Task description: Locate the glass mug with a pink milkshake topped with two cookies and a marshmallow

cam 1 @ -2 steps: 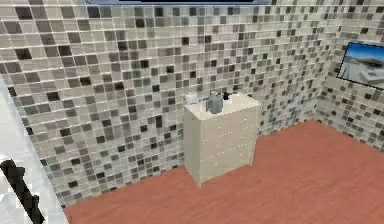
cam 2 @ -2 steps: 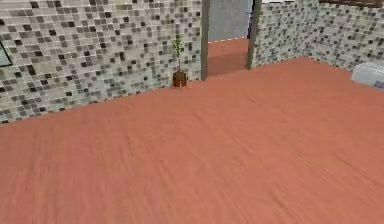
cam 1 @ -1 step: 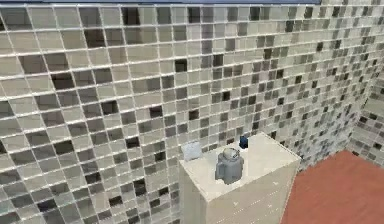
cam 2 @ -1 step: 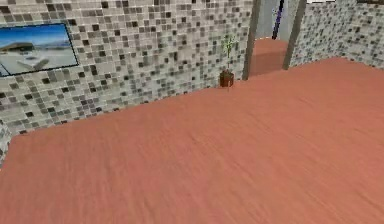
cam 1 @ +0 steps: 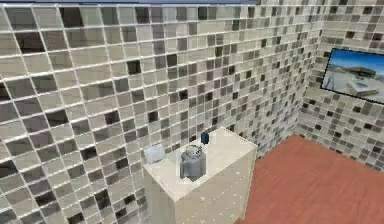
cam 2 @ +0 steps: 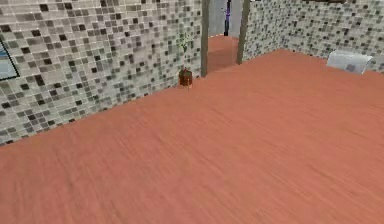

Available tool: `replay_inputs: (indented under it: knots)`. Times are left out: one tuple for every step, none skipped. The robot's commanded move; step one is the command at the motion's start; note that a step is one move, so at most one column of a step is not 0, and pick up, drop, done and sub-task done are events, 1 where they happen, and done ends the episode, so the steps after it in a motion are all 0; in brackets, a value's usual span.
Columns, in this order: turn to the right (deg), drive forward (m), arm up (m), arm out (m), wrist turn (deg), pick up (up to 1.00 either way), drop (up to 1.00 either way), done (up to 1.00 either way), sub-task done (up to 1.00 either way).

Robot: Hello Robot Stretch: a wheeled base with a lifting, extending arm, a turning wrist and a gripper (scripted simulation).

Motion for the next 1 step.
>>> replay_inputs:
  knots:
    - [0.0, 0.0, 0.0, 0.0, 0.0, 0.0, 0.0, 1.0, 0.0]
